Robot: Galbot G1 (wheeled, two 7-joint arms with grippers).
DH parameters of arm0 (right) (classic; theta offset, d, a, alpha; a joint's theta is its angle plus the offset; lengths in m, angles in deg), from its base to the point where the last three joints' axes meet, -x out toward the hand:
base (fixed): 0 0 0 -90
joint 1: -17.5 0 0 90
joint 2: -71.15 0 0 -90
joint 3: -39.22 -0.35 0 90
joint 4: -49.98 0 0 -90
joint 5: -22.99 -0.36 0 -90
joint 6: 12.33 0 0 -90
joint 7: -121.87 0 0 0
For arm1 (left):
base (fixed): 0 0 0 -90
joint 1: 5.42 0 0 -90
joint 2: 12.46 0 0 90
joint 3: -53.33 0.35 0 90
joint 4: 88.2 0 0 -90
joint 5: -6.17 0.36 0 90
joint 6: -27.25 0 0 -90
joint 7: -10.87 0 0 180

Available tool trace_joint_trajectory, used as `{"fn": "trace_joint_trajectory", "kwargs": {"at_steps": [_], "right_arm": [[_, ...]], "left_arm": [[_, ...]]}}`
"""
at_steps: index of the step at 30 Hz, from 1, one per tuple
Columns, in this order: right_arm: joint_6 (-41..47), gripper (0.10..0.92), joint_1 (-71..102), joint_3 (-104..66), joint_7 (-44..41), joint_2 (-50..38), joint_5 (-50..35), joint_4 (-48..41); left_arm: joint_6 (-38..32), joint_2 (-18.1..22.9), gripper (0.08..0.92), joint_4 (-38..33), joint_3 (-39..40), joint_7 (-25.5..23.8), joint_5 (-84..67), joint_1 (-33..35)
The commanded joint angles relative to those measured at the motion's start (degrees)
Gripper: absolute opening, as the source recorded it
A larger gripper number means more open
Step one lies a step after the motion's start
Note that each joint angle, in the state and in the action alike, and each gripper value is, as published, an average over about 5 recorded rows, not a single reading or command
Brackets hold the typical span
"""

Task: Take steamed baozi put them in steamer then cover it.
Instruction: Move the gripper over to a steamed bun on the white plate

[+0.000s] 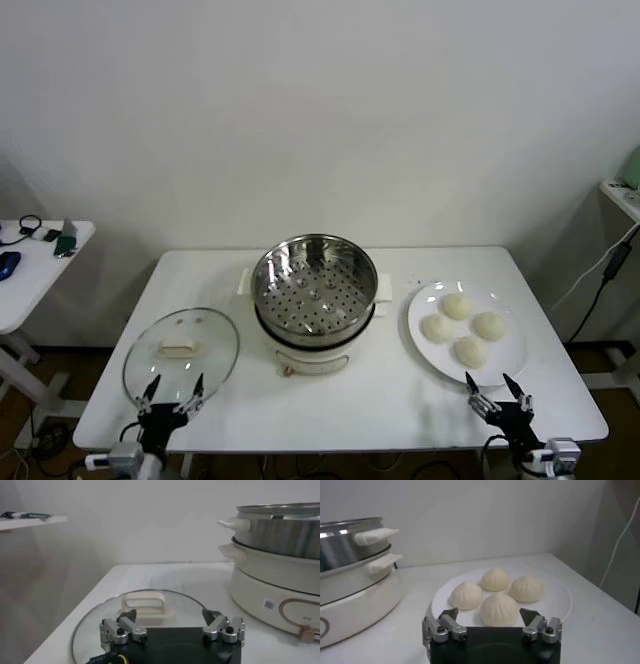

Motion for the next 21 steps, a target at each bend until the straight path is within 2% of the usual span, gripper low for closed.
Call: {"fn": "trace_joint_trajectory", "kwargs": {"at_steps": [1, 5, 8, 15, 21], "right_arm": [[6.7, 0.823, -8.9, -0.5, 1.4, -3.6, 1.6, -0.2], [12.0, 0.823, -20.2, 1.9, 1.2, -8.9, 4.0, -4.2], [13.7, 0.823, -29.3, 6.1, -2.5, -13.8, 4.7, -10.0], [17.3, 0.823, -48.7, 24.3, -18.7, -26.3, 10.3, -21.6], [13.8, 0.823, -66.1, 44.2, -35.2, -31.6, 21.9, -28.8]], "left_arm": [[0.2, -0.2, 0.823, -0.7, -0.1, 0.0, 0.0, 0.1], [0.2, -0.3, 0.823, -1.0, 0.0, -0.1, 0.0, 0.1], [0.2, -0.4, 0.823, -1.3, 0.1, -0.1, 0.1, 0.3], [0.0, 0.1, 0.823, -2.1, 0.5, -0.2, 0.6, 0.4], [-0.3, 0.1, 0.823, -1.9, 0.8, -0.2, 0.9, 0.3]]}}
